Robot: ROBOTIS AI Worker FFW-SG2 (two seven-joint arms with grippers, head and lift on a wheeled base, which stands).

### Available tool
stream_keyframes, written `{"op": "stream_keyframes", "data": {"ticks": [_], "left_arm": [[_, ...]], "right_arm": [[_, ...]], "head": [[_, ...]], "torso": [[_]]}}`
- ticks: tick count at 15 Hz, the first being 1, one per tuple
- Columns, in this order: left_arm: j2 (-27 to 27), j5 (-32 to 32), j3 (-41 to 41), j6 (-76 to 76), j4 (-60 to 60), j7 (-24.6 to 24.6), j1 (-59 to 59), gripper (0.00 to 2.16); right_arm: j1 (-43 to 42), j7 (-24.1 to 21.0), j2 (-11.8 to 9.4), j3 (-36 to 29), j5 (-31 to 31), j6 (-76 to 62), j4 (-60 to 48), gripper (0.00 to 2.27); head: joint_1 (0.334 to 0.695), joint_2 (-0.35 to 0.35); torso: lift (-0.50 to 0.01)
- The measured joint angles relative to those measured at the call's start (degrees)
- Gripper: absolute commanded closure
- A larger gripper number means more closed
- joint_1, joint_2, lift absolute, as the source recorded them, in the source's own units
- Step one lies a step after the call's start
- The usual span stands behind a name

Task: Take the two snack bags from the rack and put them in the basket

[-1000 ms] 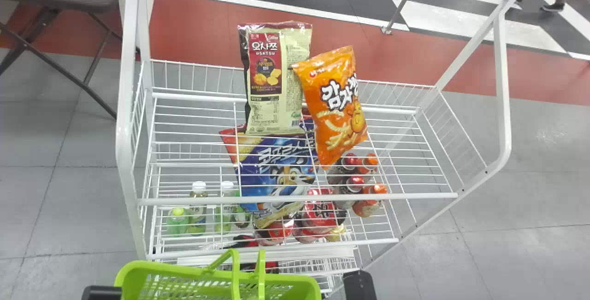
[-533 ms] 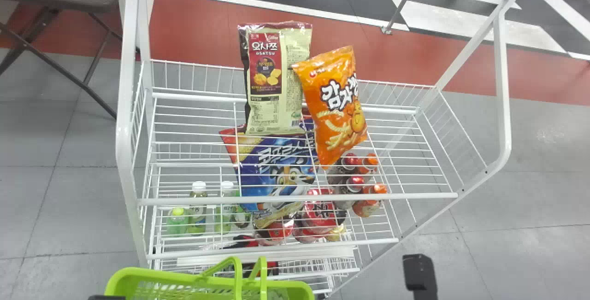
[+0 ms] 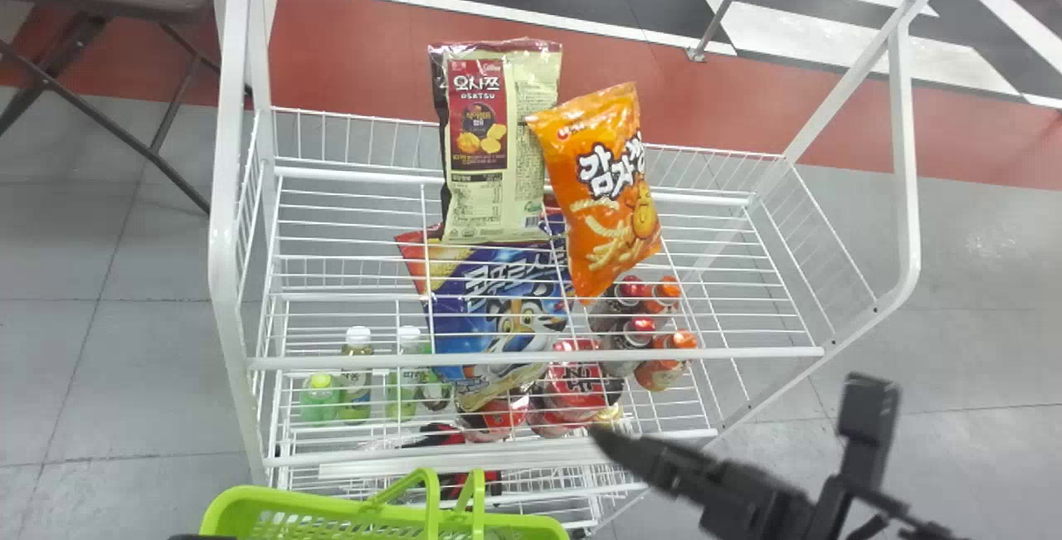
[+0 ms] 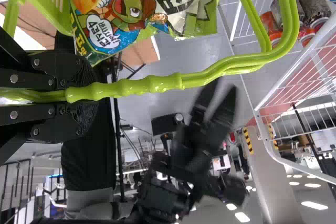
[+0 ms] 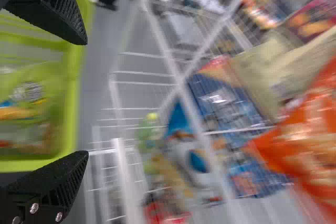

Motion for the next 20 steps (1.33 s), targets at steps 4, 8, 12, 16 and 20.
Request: {"op": "stream_keyframes", "data": {"ticks": [4, 8, 12, 16, 20], "left_arm": [[0.0, -0.24, -0.35, -0.09, 1.14, 0.24, -0.98, 1.65], [0.0, -0.2, -0.31, -0.62, 2.7, -0.32, -1.47, 1.65], [0.0, -0.05, 0.54, -0.78, 3.15, -0.95, -1.49, 1.65], [0.0, 0.17, 1.0, -1.55, 3.9, -1.44, -1.49, 1.65], [0.0, 0.2, 0.87, -1.83, 4.05, -1.24, -1.66, 1.65]], "right_arm": [[3.42, -0.36, 0.82, 3.0, 8.34, -26.43, -0.81, 0.06], [9.46, -8.62, 0.82, 12.74, 23.33, -42.04, -2.17, 0.06], [12.78, -10.67, 1.59, 19.49, 32.05, -46.03, -3.42, 0.07], [13.81, -11.42, 1.75, 21.68, 36.07, -62.25, 0.53, 0.07], [13.4, -11.63, 1.56, 21.66, 35.49, -67.2, 3.91, 0.07]], "head": [[0.695, -0.35], [0.695, -0.35], [0.695, -0.35], [0.695, -0.35], [0.695, -0.35]], "torso": [[-0.01], [-0.01], [-0.01], [-0.01], [-0.01]]}}
